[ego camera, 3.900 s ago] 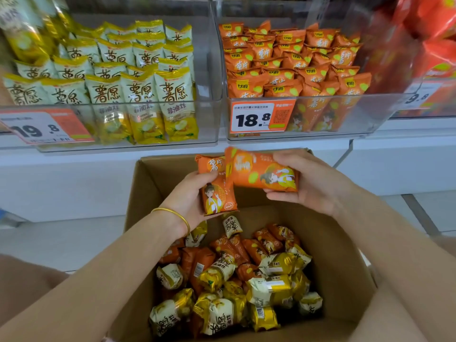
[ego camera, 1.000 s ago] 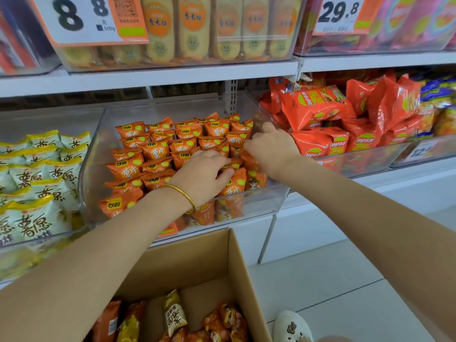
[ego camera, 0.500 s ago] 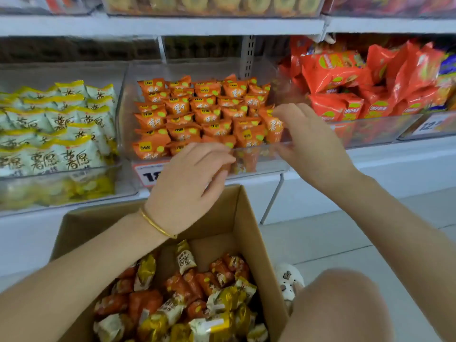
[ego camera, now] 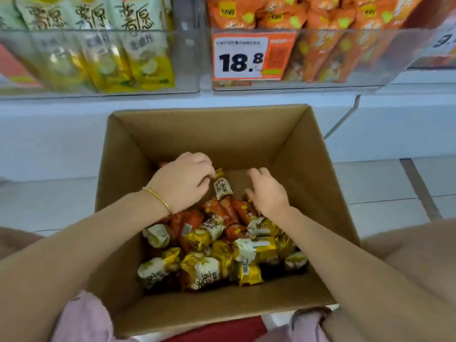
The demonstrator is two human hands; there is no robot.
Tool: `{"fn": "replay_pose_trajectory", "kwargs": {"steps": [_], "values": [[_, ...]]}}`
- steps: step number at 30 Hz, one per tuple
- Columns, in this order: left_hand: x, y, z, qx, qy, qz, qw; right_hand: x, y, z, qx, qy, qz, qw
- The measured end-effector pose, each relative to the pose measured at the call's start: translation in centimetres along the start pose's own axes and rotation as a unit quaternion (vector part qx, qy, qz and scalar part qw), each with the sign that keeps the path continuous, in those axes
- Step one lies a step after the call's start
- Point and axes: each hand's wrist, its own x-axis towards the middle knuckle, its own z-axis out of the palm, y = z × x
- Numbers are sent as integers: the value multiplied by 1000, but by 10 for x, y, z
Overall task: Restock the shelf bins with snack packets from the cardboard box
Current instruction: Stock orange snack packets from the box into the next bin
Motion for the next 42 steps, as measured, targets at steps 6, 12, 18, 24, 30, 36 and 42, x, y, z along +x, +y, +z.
{"fn": "replay_pose_trajectory", "kwargs": {"steps": [6,12,18,24,30,36,42], "values": [[-14,-15,22,-34,-8,-27,999,54,3,81,-1,-115,108,988],[-11,-25,30,-51,-36,-65,996,69,23,130,-154,-210,156,953],[-8,-22,39,-55,-76,-83,992,79,28,129,-172,-259,156,938],[-12,-13,37,-37,-91,-71,993,70,34,130,-133,-243,152,949],[-11,-13,45,-40,-90,-69,993,54,29,114,-73,-131,131,980],[-2,-15,54,-143,-81,-126,978,46,27,86,153,14,140,978],[8,-30,73,-226,-117,-242,936,36,36,73,160,-95,147,971]]}}
